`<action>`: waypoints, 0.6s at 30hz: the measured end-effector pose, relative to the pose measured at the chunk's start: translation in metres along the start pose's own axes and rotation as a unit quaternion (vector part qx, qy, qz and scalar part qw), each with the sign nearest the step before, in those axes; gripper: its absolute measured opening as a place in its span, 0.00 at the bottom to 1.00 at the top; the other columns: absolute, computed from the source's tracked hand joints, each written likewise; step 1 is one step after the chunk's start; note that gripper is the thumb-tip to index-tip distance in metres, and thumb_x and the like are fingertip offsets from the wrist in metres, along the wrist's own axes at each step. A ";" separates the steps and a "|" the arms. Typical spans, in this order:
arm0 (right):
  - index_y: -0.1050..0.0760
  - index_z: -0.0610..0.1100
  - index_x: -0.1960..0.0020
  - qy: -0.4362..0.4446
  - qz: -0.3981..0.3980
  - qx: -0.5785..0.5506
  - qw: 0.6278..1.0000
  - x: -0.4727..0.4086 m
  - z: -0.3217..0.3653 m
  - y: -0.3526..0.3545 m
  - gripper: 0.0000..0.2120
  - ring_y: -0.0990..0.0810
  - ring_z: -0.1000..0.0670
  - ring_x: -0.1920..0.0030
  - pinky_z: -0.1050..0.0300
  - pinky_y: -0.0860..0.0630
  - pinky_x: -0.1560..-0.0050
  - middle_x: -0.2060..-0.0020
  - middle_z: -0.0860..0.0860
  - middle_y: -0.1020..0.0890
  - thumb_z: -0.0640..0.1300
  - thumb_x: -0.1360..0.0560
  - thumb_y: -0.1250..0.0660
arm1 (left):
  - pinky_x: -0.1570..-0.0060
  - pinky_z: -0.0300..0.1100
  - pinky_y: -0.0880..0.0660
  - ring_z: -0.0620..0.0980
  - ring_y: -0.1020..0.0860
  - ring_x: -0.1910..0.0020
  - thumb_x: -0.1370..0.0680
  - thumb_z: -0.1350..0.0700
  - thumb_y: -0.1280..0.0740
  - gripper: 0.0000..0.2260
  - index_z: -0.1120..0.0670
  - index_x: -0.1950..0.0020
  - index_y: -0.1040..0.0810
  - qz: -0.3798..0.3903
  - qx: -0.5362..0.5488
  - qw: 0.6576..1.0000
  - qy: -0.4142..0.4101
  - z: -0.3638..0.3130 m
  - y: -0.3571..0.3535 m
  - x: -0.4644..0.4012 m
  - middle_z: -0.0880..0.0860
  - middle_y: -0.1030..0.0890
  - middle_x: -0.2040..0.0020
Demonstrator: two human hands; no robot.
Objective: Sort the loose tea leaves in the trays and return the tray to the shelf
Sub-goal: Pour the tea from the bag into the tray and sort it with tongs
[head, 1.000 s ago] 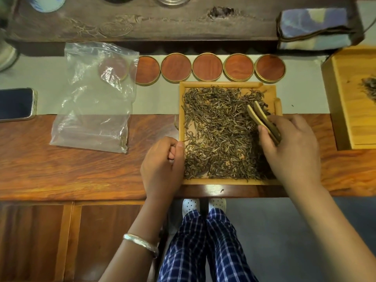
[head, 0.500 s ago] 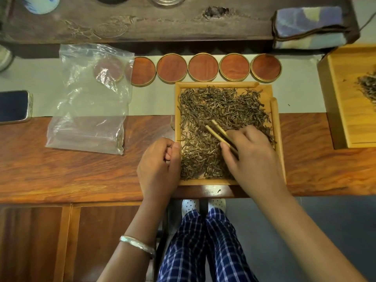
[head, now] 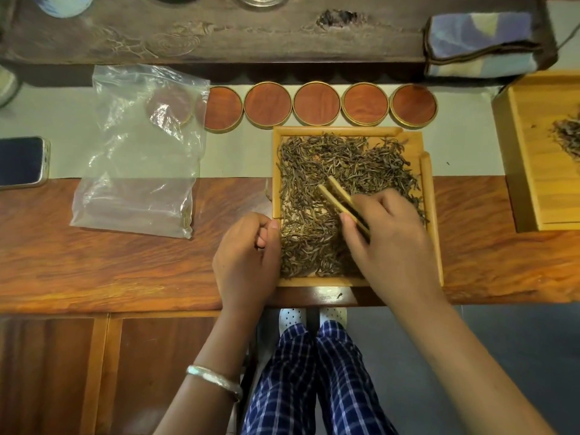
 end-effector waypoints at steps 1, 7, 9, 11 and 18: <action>0.22 0.38 0.44 -0.013 -0.013 0.000 1.000 -0.001 -0.007 0.003 0.12 0.26 0.49 0.57 0.63 0.35 0.63 0.56 0.45 0.23 0.45 0.23 0.35 | 0.71 0.45 0.32 0.46 0.30 0.69 0.21 0.51 0.39 0.10 0.52 0.60 0.26 0.000 0.000 1.000 0.000 0.001 0.000 0.000 0.45 0.30 0.69; 0.23 0.37 0.42 -0.064 -0.004 0.015 0.998 -0.001 -0.044 0.012 0.14 0.24 0.40 0.53 0.56 0.30 0.60 0.54 0.41 0.23 0.44 0.23 0.35 | 0.70 0.40 0.35 0.45 0.30 0.67 0.21 0.48 0.40 0.09 0.49 0.60 0.27 0.015 0.004 1.000 0.022 0.003 -0.001 0.000 0.46 0.29 0.69; 0.23 0.38 0.42 -0.064 -0.009 0.015 0.998 0.002 -0.049 0.015 0.14 0.24 0.40 0.53 0.56 0.30 0.60 0.55 0.41 0.24 0.45 0.23 0.35 | 0.69 0.36 0.37 0.44 0.30 0.67 0.22 0.47 0.41 0.09 0.47 0.60 0.28 0.027 0.002 0.999 0.035 0.002 -0.001 0.000 0.45 0.28 0.68; 0.23 0.38 0.42 -0.060 -0.018 0.005 0.998 0.003 -0.049 0.018 0.13 0.24 0.41 0.54 0.58 0.32 0.60 0.55 0.42 0.24 0.44 0.23 0.34 | 0.69 0.37 0.36 0.45 0.29 0.66 0.22 0.46 0.41 0.09 0.47 0.60 0.27 0.030 0.003 0.998 0.049 0.002 -0.001 -0.001 0.44 0.27 0.68; 0.21 0.38 0.44 -0.058 0.033 -0.008 0.998 0.013 -0.046 0.016 0.12 0.23 0.44 0.55 0.60 0.31 0.62 0.55 0.44 0.22 0.44 0.24 0.33 | 0.68 0.39 0.36 0.41 0.27 0.65 0.23 0.45 0.41 0.10 0.47 0.61 0.27 0.036 -0.010 0.995 0.092 0.001 -0.003 -0.001 0.44 0.26 0.67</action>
Point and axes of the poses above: each hand's wrist, its own x-axis away from the middle knuckle, its own y-axis out of the back of the hand, z = x × y, the point moved 2 cm from there along -x, towards the middle knuckle
